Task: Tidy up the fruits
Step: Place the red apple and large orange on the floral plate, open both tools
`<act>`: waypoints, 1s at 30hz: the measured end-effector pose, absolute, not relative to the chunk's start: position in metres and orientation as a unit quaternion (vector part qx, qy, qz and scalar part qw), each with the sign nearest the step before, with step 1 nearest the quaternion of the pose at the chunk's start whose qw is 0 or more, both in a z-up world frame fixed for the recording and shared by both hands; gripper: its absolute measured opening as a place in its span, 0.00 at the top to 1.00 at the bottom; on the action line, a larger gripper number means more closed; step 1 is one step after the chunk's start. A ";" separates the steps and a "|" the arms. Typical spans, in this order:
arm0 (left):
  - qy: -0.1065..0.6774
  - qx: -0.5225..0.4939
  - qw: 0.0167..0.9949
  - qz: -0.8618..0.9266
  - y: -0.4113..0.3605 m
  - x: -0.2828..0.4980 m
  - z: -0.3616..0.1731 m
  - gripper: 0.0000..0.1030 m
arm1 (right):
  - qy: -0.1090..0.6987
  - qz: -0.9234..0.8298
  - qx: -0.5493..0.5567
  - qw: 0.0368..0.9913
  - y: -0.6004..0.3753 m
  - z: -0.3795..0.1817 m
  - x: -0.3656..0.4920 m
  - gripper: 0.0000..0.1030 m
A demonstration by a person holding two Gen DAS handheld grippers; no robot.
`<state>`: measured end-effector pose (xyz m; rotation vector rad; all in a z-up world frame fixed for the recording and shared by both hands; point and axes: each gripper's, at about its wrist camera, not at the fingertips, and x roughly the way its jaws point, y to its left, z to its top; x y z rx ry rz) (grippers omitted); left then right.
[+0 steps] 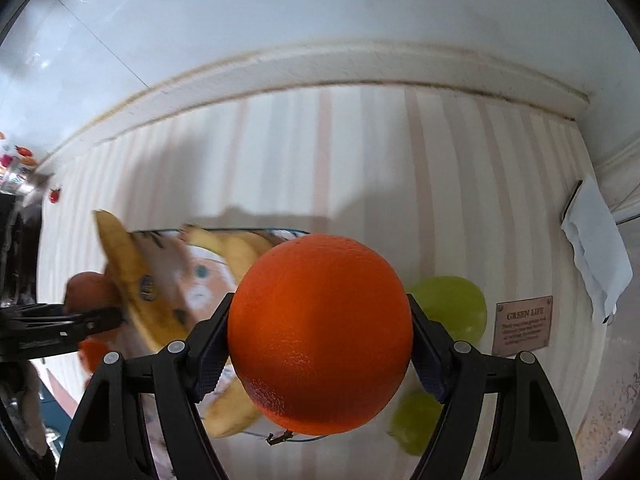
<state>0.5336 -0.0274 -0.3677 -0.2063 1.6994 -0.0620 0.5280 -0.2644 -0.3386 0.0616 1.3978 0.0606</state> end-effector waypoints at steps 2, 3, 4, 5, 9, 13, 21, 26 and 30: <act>0.745 -0.073 0.662 -0.027 -0.034 0.532 -0.367 0.39 | 0.634 0.025 0.024 0.772 -0.264 -0.341 0.527 0.22; 0.745 -0.062 0.663 -0.026 -0.039 0.532 -0.367 0.39 | 0.633 0.024 0.026 0.774 -0.266 -0.341 0.527 0.22; 0.746 -0.056 0.664 -0.026 -0.042 0.532 -0.368 0.39 | 0.633 0.024 0.035 0.773 -0.267 -0.343 0.527 0.22; 0.746 -0.051 0.663 -0.024 -0.045 0.532 -0.368 0.39 | 0.632 0.026 0.044 0.774 -0.269 -0.343 0.528 0.21; 0.747 -0.041 0.663 -0.017 -0.056 0.530 -0.370 0.39 | 0.629 0.021 0.052 0.775 -0.273 -0.342 0.530 0.21; 0.747 -0.056 0.662 -0.021 -0.060 0.531 -0.369 0.35 | 0.626 0.018 0.070 0.777 -0.281 -0.336 0.529 0.20; 0.743 -0.061 0.666 -0.020 -0.054 0.519 -0.367 0.26 | 0.620 0.016 0.063 0.782 -0.283 -0.331 0.524 0.20; 0.732 -0.045 0.679 -0.015 -0.048 0.505 -0.347 0.21 | 0.613 0.011 0.070 0.787 -0.285 -0.325 0.519 0.18; 0.701 -0.017 0.713 -0.007 -0.050 0.490 -0.316 0.12 | 0.595 0.003 0.055 0.802 -0.283 -0.302 0.502 0.07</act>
